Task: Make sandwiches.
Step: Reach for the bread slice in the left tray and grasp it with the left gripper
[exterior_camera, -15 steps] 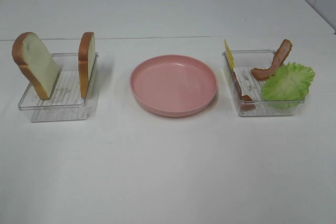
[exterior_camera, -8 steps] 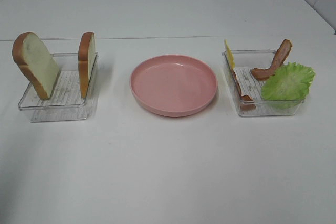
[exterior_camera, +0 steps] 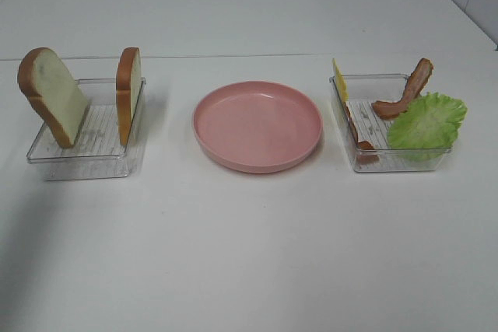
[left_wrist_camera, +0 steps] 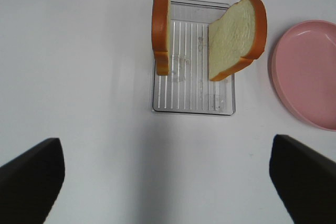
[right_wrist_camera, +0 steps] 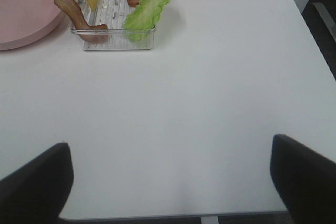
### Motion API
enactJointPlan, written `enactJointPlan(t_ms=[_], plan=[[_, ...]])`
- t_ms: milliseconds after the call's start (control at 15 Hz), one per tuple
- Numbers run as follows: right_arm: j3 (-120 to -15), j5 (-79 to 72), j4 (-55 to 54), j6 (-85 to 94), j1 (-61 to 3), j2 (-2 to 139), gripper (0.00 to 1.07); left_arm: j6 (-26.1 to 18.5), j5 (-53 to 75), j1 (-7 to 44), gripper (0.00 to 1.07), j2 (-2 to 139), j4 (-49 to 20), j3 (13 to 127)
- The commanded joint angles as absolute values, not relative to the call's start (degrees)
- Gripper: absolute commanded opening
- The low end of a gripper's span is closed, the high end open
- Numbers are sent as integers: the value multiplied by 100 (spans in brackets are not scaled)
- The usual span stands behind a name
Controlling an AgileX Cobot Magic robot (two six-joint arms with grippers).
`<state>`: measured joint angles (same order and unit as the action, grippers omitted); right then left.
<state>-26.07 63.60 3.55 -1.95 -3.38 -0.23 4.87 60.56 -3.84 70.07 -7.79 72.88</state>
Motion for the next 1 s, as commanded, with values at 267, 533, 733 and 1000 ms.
enactJointPlan(t_ms=[267, 533, 733, 1000], plan=[[-2590, 6303, 355, -109, -304, -201, 99, 670, 6371, -384, 98, 7987, -1220, 7993], [-2590, 6303, 355, -115, -304, -201, 99, 779, 6331, -11, 98, 8296, -1066, 8205], [-2590, 6303, 355, -115, -304, -201, 99, 1232, 6297, 630, 98, 8732, -607, 8526], [-2590, 6303, 355, -115, -304, -201, 99, 1702, 6939, 1398, 98, 9878, -206, 9545]])
